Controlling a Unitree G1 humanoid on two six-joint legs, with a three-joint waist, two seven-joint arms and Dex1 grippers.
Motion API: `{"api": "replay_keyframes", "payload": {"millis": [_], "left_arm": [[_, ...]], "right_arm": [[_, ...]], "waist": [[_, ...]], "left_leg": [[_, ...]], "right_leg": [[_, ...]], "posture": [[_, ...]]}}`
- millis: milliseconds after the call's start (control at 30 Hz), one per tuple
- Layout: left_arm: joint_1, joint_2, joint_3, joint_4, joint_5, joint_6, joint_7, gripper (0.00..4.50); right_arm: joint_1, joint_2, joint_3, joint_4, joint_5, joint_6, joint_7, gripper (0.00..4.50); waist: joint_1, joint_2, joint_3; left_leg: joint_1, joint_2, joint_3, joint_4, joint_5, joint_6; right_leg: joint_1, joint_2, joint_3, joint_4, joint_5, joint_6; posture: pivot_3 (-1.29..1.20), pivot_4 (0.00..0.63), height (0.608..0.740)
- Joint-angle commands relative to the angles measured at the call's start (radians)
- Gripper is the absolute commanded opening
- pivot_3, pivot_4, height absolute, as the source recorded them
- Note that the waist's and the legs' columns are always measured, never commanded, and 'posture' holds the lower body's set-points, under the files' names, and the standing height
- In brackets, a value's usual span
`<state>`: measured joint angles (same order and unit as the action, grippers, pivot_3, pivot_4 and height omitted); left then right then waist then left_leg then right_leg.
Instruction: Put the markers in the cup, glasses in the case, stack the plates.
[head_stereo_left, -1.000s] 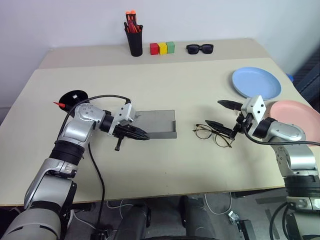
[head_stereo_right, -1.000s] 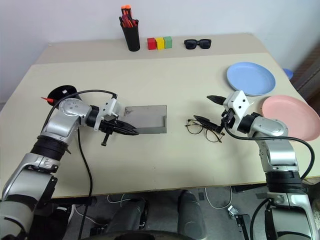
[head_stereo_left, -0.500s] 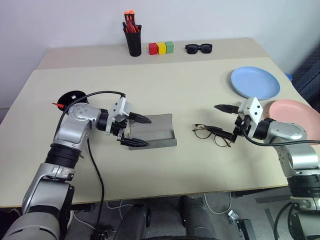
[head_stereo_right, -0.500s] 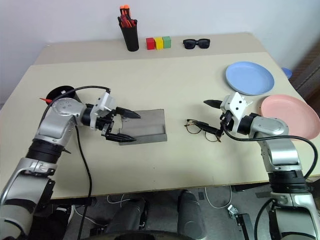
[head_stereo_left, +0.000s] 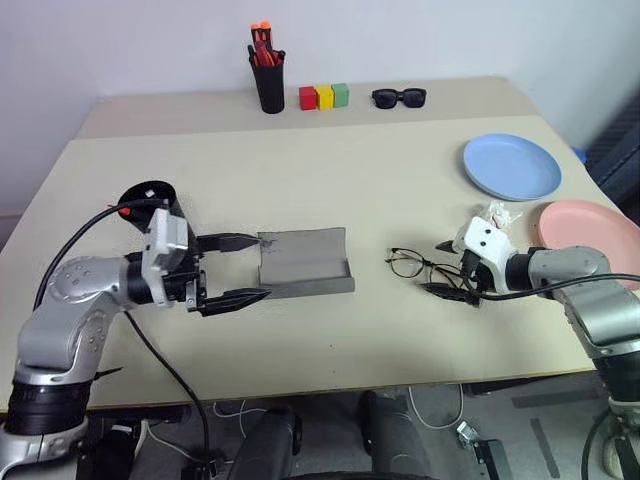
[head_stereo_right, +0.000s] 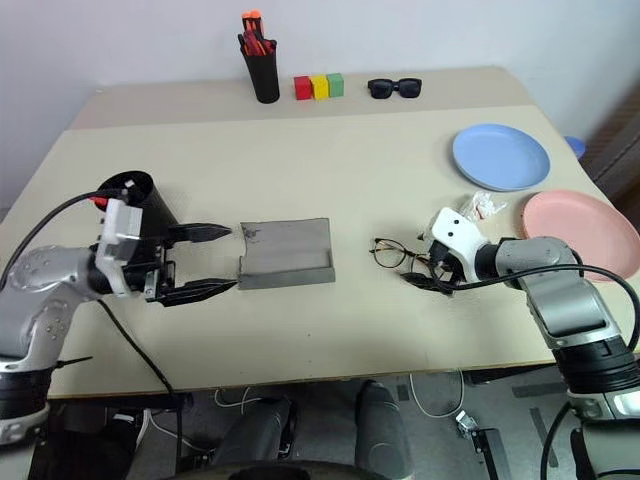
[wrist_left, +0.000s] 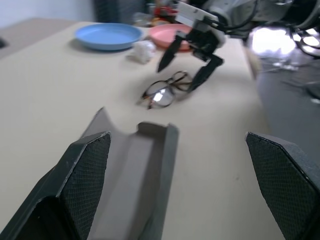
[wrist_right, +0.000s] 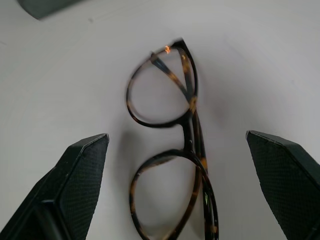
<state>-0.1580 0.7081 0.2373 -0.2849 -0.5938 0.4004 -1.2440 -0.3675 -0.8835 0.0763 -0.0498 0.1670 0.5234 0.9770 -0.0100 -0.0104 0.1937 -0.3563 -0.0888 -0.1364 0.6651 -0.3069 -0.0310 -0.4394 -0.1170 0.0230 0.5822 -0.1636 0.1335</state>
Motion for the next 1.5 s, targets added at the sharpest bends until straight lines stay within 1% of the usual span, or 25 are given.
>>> {"api": "replay_keyframes", "payload": {"millis": [33, 67, 100, 167, 200, 400, 500, 533, 667, 767, 900, 1033, 1167, 1267, 1367, 1433, 1500], "left_arm": [[0.028, 0.009, 0.047, -0.04, -0.02, -0.041, 0.026, 4.5], [0.039, 0.006, 0.044, -0.047, -0.015, -0.055, 0.031, 4.5], [0.044, 0.005, 0.039, -0.052, -0.017, -0.057, 0.037, 4.5], [0.047, 0.003, 0.031, -0.06, -0.022, -0.064, 0.047, 4.5], [0.045, 0.003, 0.028, -0.065, -0.025, -0.063, 0.052, 4.5], [0.037, 0.01, 0.02, -0.062, -0.03, -0.072, 0.06, 4.5], [0.04, 0.014, 0.023, -0.056, -0.037, -0.068, 0.057, 4.5], [0.042, 0.014, 0.024, -0.055, -0.036, -0.072, 0.057, 4.5], [0.059, 0.015, 0.036, -0.055, -0.046, -0.071, 0.062, 4.5], [0.078, 0.015, 0.063, -0.057, -0.07, -0.048, 0.084, 4.5], [0.113, 0.035, 0.133, -0.058, -0.116, -0.009, 0.114, 4.5], [0.184, 0.055, 0.192, -0.037, -0.114, -0.019, 0.11, 4.5], [0.23, 0.048, 0.208, -0.033, -0.099, -0.051, 0.122, 4.5], [0.243, 0.049, 0.209, -0.045, -0.107, -0.048, 0.129, 4.5], [0.244, 0.049, 0.204, -0.055, -0.107, -0.053, 0.136, 4.5], [0.244, 0.047, 0.202, -0.062, -0.11, -0.053, 0.142, 4.5], [0.249, 0.044, 0.201, -0.069, -0.11, -0.054, 0.146, 4.5]], "right_arm": [[-0.049, 0.003, -0.013, 0.013, 0.008, 0.046, -0.003, 3.67], [-0.051, 0.0, -0.007, 0.016, 0.0, 0.044, -0.003, 3.11], [-0.051, -0.001, -0.003, 0.017, -0.001, 0.047, 0.001, 2.71], [-0.047, -0.01, 0.009, 0.011, -0.009, 0.041, 0.013, 1.59], [-0.045, -0.012, 0.012, 0.006, -0.011, 0.035, 0.017, 1.15], [-0.053, -0.007, 0.017, 0.016, -0.025, 0.025, 0.018, 1.15], [-0.057, -0.005, 0.019, 0.012, -0.019, 0.037, 0.032, 0.29], [-0.059, -0.004, 0.02, 0.011, -0.024, 0.033, 0.028, 0.07], [-0.071, -0.001, 0.022, 0.003, -0.032, 0.028, 0.029, 0.07], [-0.088, 0.001, 0.016, -0.035, -0.009, 0.052, 0.042, 0.07], [-0.157, 0.049, -0.005, -0.125, 0.074, 0.132, 0.046, 0.07], [-0.25, 0.134, 0.023, -0.168, 0.091, 0.169, 0.0, 0.07], [-0.333, 0.231, 0.063, -0.175, 0.098, 0.179, -0.035, 0.07], [-0.406, 0.332, 0.106, -0.137, 0.097, 0.182, -0.069, 0.07], [-0.418, 0.424, 0.158, -0.143, 0.097, 0.193, -0.101, 0.07], [-0.401, 0.477, 0.199, -0.126, 0.067, 0.167, -0.14, 0.07], [-0.382, 0.503, 0.233, -0.101, 0.025, 0.13, -0.175, 0.07]], "waist": [[0.001, 0.0, 0.0], [0.001, 0.0, 0.0], [0.001, 0.0, 0.0], [0.0, 0.0, 0.0], [0.0, 0.0, 0.0], [-0.001, 0.0, 0.0], [-0.001, 0.0, 0.0], [-0.001, 0.0, 0.0], [-0.001, 0.0, 0.0], [-0.003, 0.0, 0.0], [-0.009, 0.0, 0.0], [-0.007, 0.0, 0.0], [0.0, 0.0, 0.0], [-0.002, 0.0, 0.0], [-0.005, 0.0, 0.0], [-0.005, 0.0, 0.0], [-0.004, 0.0, 0.0]], "left_leg": [[0.0, 0.0, 0.0, 0.0, 0.0, 0.0], [0.0, 0.0, 0.0, 0.0, 0.0, 0.0], [0.0, 0.0, 0.0, 0.0, 0.0, 0.0], [0.0, 0.0, 0.0, 0.0, 0.0, 0.0], [0.0, 0.0, 0.0, 0.0, 0.0, 0.0], [0.0, 0.0, 0.0, 0.0, 0.0, 0.0], [0.0, 0.0, 0.0, 0.0, 0.0, 0.0], [0.0, 0.0, 0.0, 0.0, 0.0, 0.0], [0.0, 0.0, 0.0, 0.0, 0.0, 0.0], [0.0, 0.0, 0.0, 0.0, 0.0, 0.0], [0.0, 0.001, 0.0, 0.0, 0.0, 0.0], [0.0, 0.001, 0.0, -0.001, 0.0, 0.0], [-0.001, 0.001, 0.0, -0.001, 0.0, 0.0], [-0.001, 0.001, -0.001, -0.001, 0.0, 0.0], [0.0, 0.001, -0.001, -0.001, 0.0, 0.0], [0.0, 0.001, -0.001, -0.002, 0.0, 0.0], [-0.001, 0.001, -0.001, -0.002, 0.0, 0.0]], "right_leg": [[0.0, 0.0, 0.0, 0.0, 0.0, 0.0], [0.0, 0.0, 0.0, 0.0, 0.0, 0.0], [0.0, 0.0, 0.0, -0.001, 0.0, 0.0], [0.0, 0.0, 0.0, -0.001, 0.0, 0.0], [0.0, 0.0, 0.0, -0.001, 0.0, 0.0], [0.0, 0.0, 0.0, -0.001, 0.0, 0.0], [0.0, 0.0, 0.0, -0.001, 0.0, 0.0], [0.0, 0.0, 0.0, -0.001, 0.0, 0.0], [0.001, 0.0, 0.0, -0.001, 0.0, 0.0], [0.001, 0.0, 0.0, -0.001, 0.0, 0.0], [0.0, 0.001, 0.0, -0.001, 0.0, 0.0], [-0.001, 0.001, 0.0, -0.001, 0.0, 0.0], [-0.001, 0.001, 0.0, -0.001, 0.0, 0.0], [-0.001, 0.001, 0.0, -0.001, 0.0, 0.0], [-0.002, 0.001, 0.0, -0.001, 0.0, -0.001], [-0.002, 0.001, 0.0, -0.001, 0.0, -0.001], [-0.003, 0.001, 0.0, -0.001, 0.0, -0.001]], "posture": [[0.0, 0.15, 0.74], [0.0, 0.15, 0.74], [0.0, 0.15, 0.74], [0.0, 0.15, 0.74], [0.0, 0.15, 0.74], [0.0, 0.15, 0.74], [0.0, 0.15, 0.74], [0.0, 0.15, 0.74], [0.0, 0.15, 0.74], [0.0, 0.15, 0.74], [0.0, 0.15, 0.74], [0.0, 0.15, 0.74], [0.0, 0.15, 0.74], [0.0, 0.15, 0.74], [0.0, 0.15, 0.74], [0.0, 0.15, 0.74], [0.0, 0.15, 0.74]]}}
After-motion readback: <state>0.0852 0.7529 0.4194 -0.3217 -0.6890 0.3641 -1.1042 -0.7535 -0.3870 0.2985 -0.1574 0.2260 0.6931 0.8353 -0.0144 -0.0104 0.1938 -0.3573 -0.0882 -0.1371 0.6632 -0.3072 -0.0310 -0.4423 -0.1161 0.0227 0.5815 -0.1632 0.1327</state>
